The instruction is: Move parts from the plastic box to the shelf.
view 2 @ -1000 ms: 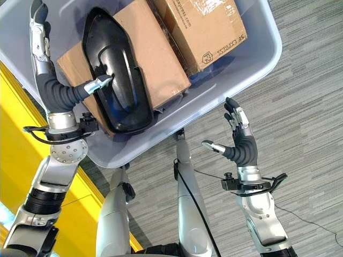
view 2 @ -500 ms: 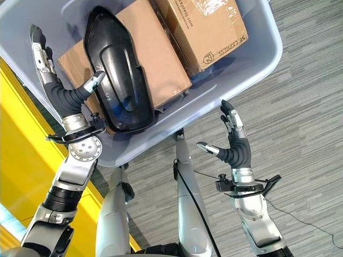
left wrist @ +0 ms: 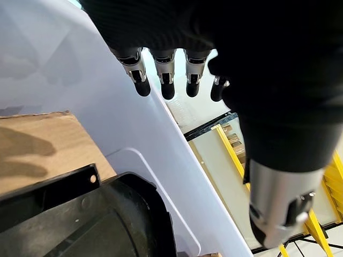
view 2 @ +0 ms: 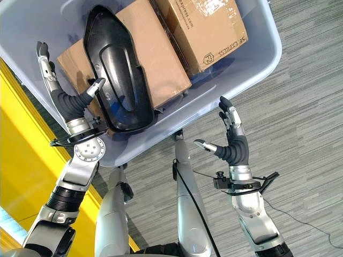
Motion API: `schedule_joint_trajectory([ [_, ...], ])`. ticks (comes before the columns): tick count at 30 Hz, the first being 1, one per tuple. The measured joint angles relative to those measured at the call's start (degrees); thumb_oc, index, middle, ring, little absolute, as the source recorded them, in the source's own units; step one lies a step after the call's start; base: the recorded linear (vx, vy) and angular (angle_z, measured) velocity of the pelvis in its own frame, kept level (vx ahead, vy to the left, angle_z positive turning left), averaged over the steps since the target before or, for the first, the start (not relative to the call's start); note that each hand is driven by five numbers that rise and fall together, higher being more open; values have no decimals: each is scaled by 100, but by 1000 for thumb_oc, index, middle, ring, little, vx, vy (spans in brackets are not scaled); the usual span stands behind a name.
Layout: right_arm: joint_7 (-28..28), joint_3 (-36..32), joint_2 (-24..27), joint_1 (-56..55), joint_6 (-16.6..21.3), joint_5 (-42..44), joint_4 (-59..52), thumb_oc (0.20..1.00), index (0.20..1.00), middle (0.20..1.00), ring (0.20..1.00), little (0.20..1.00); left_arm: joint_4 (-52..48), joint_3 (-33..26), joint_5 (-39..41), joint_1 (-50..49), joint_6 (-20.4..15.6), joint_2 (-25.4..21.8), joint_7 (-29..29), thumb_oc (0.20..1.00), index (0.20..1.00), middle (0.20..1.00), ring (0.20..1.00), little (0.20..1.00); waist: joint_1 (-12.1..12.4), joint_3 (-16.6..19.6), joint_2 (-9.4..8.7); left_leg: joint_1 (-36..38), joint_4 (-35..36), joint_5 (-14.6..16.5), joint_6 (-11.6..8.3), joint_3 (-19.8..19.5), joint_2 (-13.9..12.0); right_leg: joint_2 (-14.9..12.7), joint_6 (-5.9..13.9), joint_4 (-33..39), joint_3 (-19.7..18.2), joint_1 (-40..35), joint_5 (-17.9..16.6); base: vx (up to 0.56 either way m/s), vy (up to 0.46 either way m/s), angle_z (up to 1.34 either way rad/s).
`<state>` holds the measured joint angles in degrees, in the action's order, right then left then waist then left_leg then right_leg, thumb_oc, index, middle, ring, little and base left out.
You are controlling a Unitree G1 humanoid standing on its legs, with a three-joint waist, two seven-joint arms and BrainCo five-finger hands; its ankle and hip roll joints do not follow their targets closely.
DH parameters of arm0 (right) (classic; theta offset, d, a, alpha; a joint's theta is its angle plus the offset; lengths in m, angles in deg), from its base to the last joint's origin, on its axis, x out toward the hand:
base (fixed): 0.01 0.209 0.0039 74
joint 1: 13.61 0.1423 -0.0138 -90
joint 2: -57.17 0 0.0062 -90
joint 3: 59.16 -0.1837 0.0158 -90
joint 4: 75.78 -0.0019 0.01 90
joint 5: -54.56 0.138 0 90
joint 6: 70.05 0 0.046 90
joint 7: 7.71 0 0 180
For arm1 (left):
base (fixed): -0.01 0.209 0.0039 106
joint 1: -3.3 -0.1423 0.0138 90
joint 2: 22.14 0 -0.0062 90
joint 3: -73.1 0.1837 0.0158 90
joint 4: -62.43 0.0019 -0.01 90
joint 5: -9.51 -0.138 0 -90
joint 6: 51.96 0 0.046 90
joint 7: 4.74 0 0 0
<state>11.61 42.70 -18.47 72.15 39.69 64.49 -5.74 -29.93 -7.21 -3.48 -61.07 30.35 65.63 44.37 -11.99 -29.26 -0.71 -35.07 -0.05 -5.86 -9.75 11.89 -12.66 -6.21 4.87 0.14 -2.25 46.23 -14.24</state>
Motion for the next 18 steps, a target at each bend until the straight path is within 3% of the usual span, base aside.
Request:
schedule_joint_trajectory([
  [18, 118, 163, 12, 184, -16, -5, 4, 1000, 1000, 1000, 1000, 1000, 846, 374, 304, -180, 0, 267, -139, 1000, 1000, 1000, 1000, 1000, 10, -5, -21, 13, -8, -16, 12, -23, -1, 5, -8, 0, 14, -29, 12, -19, -6, 0],
])
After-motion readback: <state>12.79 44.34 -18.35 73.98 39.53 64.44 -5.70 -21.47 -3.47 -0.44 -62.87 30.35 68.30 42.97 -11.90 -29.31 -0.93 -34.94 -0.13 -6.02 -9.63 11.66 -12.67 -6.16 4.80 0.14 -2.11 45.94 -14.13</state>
